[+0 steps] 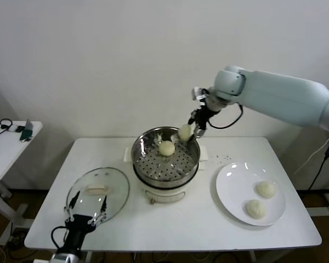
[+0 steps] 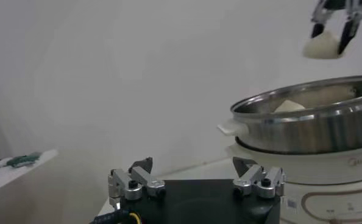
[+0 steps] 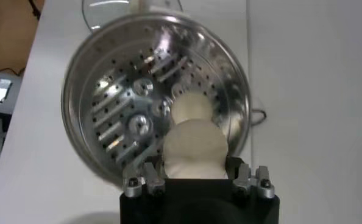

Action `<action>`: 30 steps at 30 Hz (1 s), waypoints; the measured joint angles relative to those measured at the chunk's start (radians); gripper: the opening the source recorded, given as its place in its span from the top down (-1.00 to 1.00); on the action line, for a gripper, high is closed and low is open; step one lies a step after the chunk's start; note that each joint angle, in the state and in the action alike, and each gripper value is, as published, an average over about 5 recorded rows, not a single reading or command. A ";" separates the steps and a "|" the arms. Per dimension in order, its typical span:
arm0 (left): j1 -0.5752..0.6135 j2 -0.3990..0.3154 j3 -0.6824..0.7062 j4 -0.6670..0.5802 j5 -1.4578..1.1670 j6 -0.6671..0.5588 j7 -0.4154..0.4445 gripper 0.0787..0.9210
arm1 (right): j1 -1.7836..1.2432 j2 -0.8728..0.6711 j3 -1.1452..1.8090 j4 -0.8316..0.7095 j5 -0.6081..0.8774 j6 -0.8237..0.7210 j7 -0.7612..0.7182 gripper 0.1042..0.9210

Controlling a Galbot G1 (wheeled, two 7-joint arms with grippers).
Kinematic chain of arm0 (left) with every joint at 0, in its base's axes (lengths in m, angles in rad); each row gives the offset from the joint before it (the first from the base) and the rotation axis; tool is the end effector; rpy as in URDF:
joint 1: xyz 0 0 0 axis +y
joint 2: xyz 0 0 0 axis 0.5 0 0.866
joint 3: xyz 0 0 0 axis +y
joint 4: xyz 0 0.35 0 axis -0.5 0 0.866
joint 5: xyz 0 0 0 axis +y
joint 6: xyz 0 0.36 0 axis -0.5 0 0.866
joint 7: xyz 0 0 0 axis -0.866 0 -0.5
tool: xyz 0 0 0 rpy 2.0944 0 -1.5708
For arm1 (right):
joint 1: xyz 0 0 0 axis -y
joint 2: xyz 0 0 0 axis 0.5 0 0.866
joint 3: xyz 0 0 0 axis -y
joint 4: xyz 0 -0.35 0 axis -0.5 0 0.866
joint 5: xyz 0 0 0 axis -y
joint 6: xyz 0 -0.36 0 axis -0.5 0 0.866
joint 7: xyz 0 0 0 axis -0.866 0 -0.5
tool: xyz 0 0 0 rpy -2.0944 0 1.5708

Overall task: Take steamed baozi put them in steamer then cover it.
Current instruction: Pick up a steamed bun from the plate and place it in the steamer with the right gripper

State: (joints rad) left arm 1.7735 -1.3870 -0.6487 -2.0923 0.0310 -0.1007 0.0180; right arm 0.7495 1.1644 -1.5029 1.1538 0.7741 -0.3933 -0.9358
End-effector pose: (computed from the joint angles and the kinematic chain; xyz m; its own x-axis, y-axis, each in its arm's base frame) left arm 0.1248 0.0695 -0.3258 -0.9948 0.0273 0.0984 0.0509 0.9679 0.2463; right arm 0.5902 0.0755 -0.0130 -0.1890 -0.3069 0.9328 -0.9709 -0.0842 -0.2244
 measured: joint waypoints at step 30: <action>0.035 -0.011 -0.014 0.013 -0.010 -0.016 -0.009 -0.77 | -0.206 0.287 0.008 -0.198 -0.102 0.003 -0.001 -0.66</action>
State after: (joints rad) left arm 1.8082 -1.3981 -0.6626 -2.0793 0.0210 -0.1170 0.0092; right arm 0.5431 1.4517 -1.4949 0.9560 0.6719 -0.3901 -0.9366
